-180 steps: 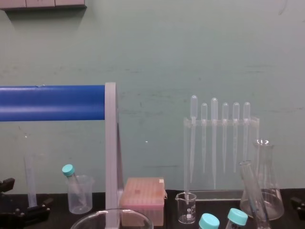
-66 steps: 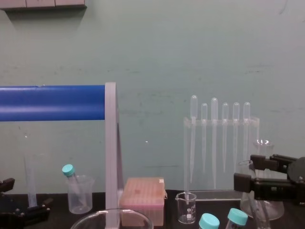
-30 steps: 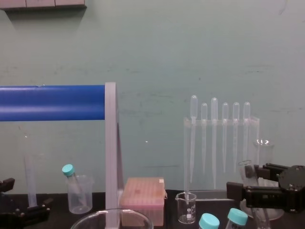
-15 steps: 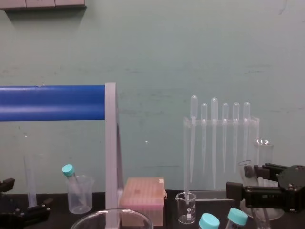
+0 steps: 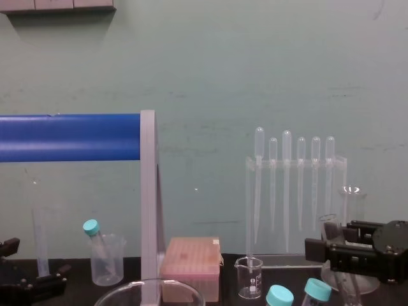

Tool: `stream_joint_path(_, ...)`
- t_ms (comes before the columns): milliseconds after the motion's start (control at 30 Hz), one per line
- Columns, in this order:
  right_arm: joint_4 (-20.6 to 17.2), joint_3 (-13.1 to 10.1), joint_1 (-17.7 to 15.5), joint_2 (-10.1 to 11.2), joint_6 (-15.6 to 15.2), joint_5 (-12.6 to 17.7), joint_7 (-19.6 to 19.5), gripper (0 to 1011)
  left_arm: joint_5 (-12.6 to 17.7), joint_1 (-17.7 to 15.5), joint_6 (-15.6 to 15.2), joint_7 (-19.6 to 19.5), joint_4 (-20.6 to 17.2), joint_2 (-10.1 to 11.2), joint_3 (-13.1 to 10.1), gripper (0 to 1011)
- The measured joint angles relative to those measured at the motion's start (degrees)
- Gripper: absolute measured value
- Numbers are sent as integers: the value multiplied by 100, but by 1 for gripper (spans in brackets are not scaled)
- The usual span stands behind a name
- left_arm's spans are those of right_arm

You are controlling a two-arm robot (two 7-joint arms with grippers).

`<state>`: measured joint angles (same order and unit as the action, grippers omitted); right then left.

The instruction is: Hold the test tube with one hand and immerse one end into the beaker, then return it to the test tube rack.

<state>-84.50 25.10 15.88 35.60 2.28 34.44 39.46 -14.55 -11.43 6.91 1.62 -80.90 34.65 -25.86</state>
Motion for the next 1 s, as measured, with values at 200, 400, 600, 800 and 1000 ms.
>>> stream_joint_path(200, 0, -3, -1, 0, 1, 0, 0, 538, 0, 0, 0, 0, 0, 0, 0, 1000)
stream_joint_path(400, 0, -3, -1, 0, 1, 0, 0, 333, 0, 0, 0, 0, 0, 0, 0, 1000)
stream_joint_path(600, 0, -3, -1, 0, 1, 0, 0, 228, 0, 0, 0, 0, 0, 0, 0, 1000)
stream_joint_path(800, 0, -2, -1, 0, 1, 0, 0, 228, 0, 0, 0, 0, 0, 0, 0, 1000)
stream_joint_path(1000, -1, -2, -1, 0, 1, 0, 0, 228, 0, 0, 0, 0, 0, 0, 0, 1000)
